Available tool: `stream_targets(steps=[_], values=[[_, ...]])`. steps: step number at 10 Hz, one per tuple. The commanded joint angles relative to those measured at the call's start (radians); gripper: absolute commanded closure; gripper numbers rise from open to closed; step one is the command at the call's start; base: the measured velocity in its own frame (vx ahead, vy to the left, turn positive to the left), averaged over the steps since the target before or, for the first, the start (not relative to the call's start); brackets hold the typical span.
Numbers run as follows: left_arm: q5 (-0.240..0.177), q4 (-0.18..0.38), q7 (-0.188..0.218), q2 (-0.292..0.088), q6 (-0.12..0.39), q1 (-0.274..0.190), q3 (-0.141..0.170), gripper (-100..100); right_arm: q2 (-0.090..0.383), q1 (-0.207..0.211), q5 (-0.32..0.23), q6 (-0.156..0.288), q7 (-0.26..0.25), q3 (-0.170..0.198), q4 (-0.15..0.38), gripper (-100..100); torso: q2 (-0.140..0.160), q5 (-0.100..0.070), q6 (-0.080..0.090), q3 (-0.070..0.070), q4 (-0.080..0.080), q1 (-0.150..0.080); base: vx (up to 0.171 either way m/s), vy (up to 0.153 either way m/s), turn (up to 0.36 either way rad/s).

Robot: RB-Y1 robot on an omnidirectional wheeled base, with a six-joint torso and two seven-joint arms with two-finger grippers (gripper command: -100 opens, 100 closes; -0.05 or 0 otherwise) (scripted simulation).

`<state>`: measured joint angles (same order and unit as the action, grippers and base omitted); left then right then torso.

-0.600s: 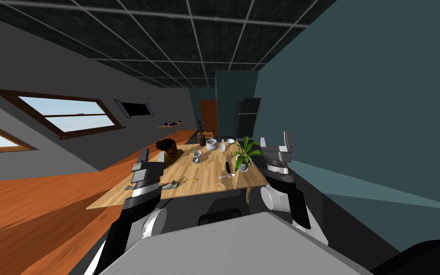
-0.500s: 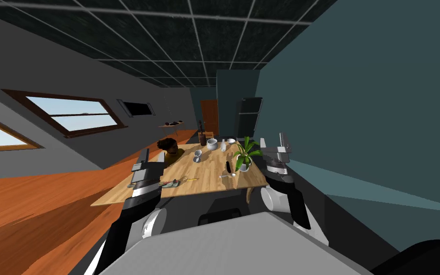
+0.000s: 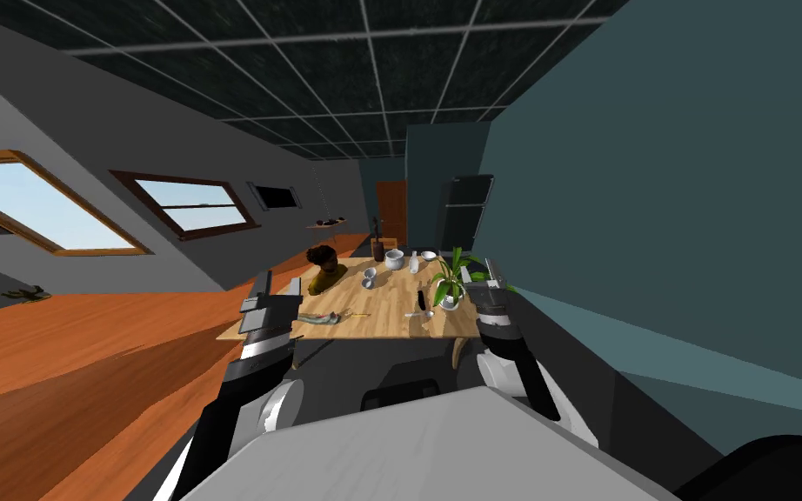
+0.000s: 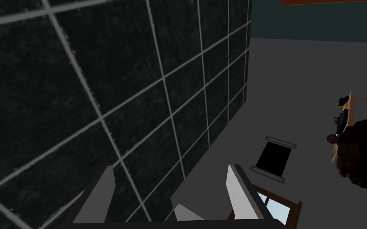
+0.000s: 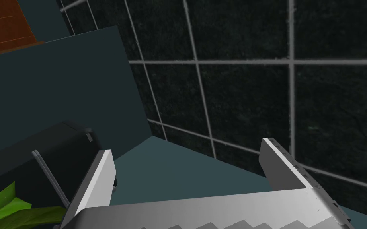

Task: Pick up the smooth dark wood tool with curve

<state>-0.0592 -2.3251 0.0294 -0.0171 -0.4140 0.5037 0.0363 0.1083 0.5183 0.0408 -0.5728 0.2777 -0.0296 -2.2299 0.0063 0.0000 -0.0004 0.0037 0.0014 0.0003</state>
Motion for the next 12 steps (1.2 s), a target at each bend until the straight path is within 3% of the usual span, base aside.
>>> stream_targets(steps=[1, 3, 4, 7, 8, 9, 10, 11, 12], values=[[0.000, 0.000, 0.000, 0.000, 0.000, 0.000, 0.000, 0, 0.015, 0.005, -0.011, -0.006, 0.029, 0.011, 0.029, -100, 0.000, 0.000, 0.000, 0.000, 0.000, 0.000, -0.064, 0.011, 0.085], [0.000, 0.000, 0.000, 0.000, 0.000, 0.000, 0.000, 0, 0.077, 0.028, -0.047, -0.035, 0.095, 0.038, 0.098, -100, -0.002, 0.000, 0.000, -0.001, 0.000, 0.000, -0.076, 0.016, 0.255], [0.000, 0.000, 0.000, 0.000, 0.000, 0.000, 0.000, 0, 0.077, 0.028, -0.047, -0.035, 0.110, 0.038, 0.118, -100, -0.001, 0.000, 0.000, 0.000, 0.000, 0.000, -0.055, 0.005, 0.081], [0.000, 0.000, 0.000, 0.000, 0.000, 0.000, 0.000, 0, 0.146, 0.051, -0.089, -0.065, 0.193, 0.069, 0.196, -100, -0.004, 0.000, 0.001, -0.002, -0.001, -0.001, -0.036, 0.014, 0.182], [0.000, 0.000, 0.000, 0.000, 0.000, 0.000, 0.000, 0, 0.146, 0.051, -0.089, -0.065, 0.203, 0.069, 0.221, -100, -0.004, 0.000, 0.000, -0.002, -0.001, 0.000, -0.037, 0.015, 0.132], [0.000, 0.000, 0.000, 0.000, 0.000, 0.000, 0.000, 0, 0.184, 0.062, -0.113, -0.080, 0.242, 0.087, 0.247, -100, -0.004, 0.000, 0.001, -0.002, -0.001, -0.001, -0.046, 0.019, 0.292], [0.000, 0.000, 0.000, 0.000, 0.000, 0.000, 0.000, 0, 0.184, 0.062, -0.113, -0.080, 0.252, 0.087, 0.277, -100, -0.003, 0.000, 0.000, -0.002, -0.001, -0.001, -0.034, 0.008, 0.110], [0.000, 0.000, 0.000, 0.000, 0.000, 0.000, 0.000, 0, 0.223, 0.072, -0.139, -0.094, 0.293, 0.106, 0.319, -100, -0.004, 0.000, 0.001, -0.002, -0.001, -0.001, -0.032, 0.019, 0.257], [0.000, 0.000, 0.000, 0.000, 0.000, 0.000, 0.000, 0, 0.223, 0.072, -0.139, -0.094, 0.303, 0.106, 0.335, -100, -0.004, 0.000, 0.000, -0.002, -0.001, -0.001, -0.027, 0.013, 0.132]])
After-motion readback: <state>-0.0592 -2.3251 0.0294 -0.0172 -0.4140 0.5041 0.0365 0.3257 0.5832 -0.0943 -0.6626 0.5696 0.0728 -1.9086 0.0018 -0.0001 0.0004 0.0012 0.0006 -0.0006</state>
